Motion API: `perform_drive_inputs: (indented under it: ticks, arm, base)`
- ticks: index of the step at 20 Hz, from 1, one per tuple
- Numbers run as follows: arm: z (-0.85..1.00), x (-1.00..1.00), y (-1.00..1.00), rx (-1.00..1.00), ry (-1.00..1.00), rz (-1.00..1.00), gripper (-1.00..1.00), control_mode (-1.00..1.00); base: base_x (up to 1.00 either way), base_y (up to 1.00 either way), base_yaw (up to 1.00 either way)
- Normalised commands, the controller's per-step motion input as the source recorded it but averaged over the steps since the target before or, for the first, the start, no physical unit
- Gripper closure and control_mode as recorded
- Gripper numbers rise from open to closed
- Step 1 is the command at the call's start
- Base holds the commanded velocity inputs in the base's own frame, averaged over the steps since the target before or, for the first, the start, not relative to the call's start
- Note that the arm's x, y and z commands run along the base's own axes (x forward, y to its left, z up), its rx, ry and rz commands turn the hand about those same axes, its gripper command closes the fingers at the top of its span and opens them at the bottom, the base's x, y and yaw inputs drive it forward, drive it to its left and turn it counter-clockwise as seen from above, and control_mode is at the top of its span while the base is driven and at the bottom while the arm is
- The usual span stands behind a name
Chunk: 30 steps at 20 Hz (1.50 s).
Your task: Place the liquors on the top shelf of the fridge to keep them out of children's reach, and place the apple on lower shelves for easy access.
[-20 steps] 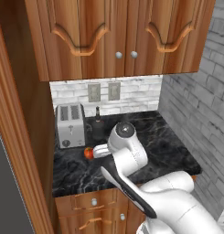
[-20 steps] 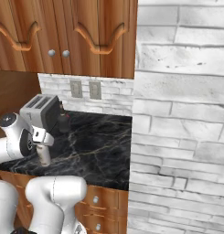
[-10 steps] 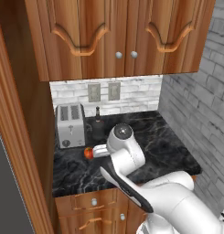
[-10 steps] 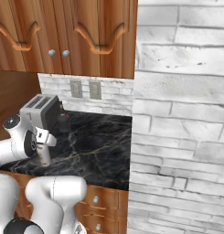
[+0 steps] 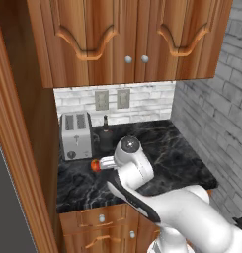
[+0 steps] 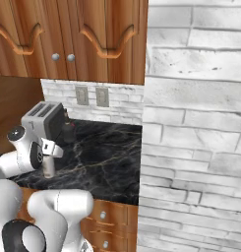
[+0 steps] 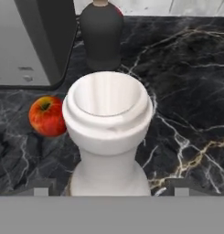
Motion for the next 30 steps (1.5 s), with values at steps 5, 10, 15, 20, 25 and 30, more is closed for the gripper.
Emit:
perform_drive_inputs:
  ticks: [5,10,15,20,25,30]
  arm:
    - [-0.05,0.07,0.0,0.0,-0.04,0.0,1.0,-1.0]
    - [0.0,-0.04,0.0,0.0,-0.05,0.0,1.0,-1.0]
    - [0.83,-0.34,-0.08,0.0,-0.09,0.0,1.0,-1.0]
    - [1.0,-0.61,-0.53,0.02,-0.02,0.0,1.0,-1.0]
    - [0.84,-0.69,-0.68,0.02,0.0,0.0,1.0,-1.0]
    - [0.57,-0.65,-0.61,0.0,0.0,0.0,1.0,-1.0]
  base:
    - [0.0,0.0,0.0]
    - [0.0,0.0,0.0]
    - [0.0,0.0,0.0]
    - [0.0,0.0,0.0]
    - [0.0,0.0,0.0]
    - [0.0,0.0,0.0]
